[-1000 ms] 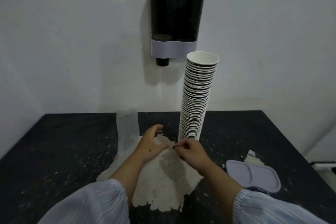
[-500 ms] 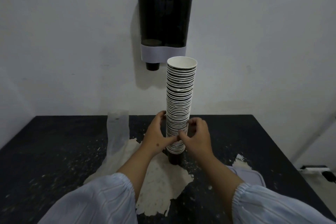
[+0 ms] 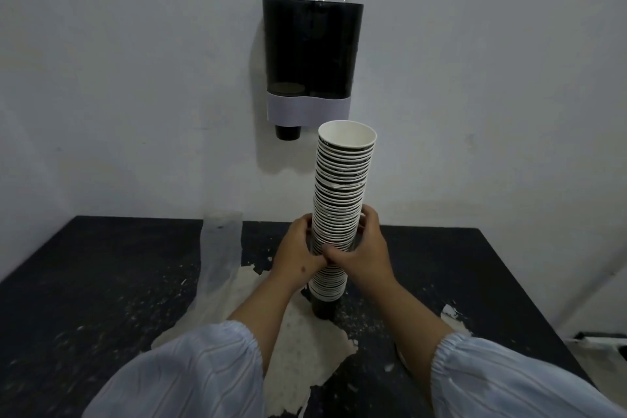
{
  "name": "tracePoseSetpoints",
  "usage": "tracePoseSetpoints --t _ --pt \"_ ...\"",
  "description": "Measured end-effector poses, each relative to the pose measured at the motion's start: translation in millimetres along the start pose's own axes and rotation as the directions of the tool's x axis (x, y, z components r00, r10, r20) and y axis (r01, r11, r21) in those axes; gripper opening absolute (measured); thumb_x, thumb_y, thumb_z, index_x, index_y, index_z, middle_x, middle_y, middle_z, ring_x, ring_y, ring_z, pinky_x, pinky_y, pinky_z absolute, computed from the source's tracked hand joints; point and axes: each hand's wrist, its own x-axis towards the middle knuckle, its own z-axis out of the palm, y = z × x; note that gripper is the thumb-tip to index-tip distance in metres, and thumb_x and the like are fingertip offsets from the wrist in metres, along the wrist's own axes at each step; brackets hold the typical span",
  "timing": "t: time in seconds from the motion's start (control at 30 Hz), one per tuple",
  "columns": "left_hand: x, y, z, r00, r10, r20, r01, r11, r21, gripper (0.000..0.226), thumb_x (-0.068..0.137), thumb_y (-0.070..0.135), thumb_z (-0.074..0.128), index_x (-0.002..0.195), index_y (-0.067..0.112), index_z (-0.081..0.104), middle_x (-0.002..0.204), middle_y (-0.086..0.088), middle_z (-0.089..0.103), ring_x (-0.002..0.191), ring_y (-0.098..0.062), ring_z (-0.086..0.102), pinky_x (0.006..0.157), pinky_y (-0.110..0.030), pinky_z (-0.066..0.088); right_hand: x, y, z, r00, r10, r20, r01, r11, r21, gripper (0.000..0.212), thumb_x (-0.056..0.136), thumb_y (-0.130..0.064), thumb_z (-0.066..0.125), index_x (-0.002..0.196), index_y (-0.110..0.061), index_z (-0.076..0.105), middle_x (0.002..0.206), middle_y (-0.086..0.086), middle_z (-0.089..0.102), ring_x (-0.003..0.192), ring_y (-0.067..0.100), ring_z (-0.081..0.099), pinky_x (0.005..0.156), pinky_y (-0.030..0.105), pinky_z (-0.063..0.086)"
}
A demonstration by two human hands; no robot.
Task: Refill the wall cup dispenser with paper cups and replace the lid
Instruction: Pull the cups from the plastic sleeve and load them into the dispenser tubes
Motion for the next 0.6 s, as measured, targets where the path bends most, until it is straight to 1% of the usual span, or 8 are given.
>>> tracePoseSetpoints --t 0.1,0.17,0.37,0.6 --pt "0.0 -2.4 0.4 1.000 -0.015 -0.007 0.014 1.000 -0.003 0.068 0.068 0.015 0.075 0.129 0.016 0.046 0.124 -0.003 0.056 0.107 -0.011 0.050 0.086 -0.027 0.044 1.4 1.9 0.9 1.000 0.005 0.022 -0.006 1.000 0.014 0.087 0.062 -0.019 0.082 0.133 -0.022 0.032 0.100 -0.025 0.049 0.086 -0.018 0.050 0.061 0.000 0.045" --pt "-0.1 -4.0 0.7 1.000 -0.023 -0.009 0.023 1.000 -0.005 0.066 0.068 0.015 0.076 0.128 0.016 0.047 0.123 -0.003 0.057 0.107 -0.012 0.052 0.086 -0.028 0.045 2.7 3.9 1.5 1.000 0.008 0.025 -0.008 1.000 0.014 0.089 0.061 -0.020 0.083 0.134 -0.023 0.031 0.098 -0.029 0.047 0.085 -0.018 0.051 0.060 -0.001 0.045" --pt "1.5 -5.2 0.0 0.999 -0.035 -0.009 0.035 0.999 0.020 0.065 0.070 0.014 0.074 0.129 0.015 0.047 0.123 -0.004 0.057 0.106 -0.014 0.052 0.086 -0.029 0.046 5.9 7.4 4.1 1.000 0.007 0.009 -0.007 1.000 -0.007 0.089 0.059 -0.022 0.083 0.132 -0.025 0.033 0.098 -0.029 0.048 0.087 -0.013 0.052 0.059 0.003 0.046" --pt "2.2 -5.7 0.6 0.999 -0.044 0.012 0.044 0.998 0.034 0.066 0.071 0.014 0.071 0.131 0.016 0.043 0.126 -0.005 0.053 0.110 -0.017 0.051 0.088 -0.032 0.046 6.0 8.6 4.6 1.000 0.000 -0.027 0.000 1.000 -0.014 0.079 0.057 -0.026 0.082 0.122 -0.036 0.038 0.095 -0.029 0.053 0.086 -0.011 0.054 0.059 0.005 0.047"
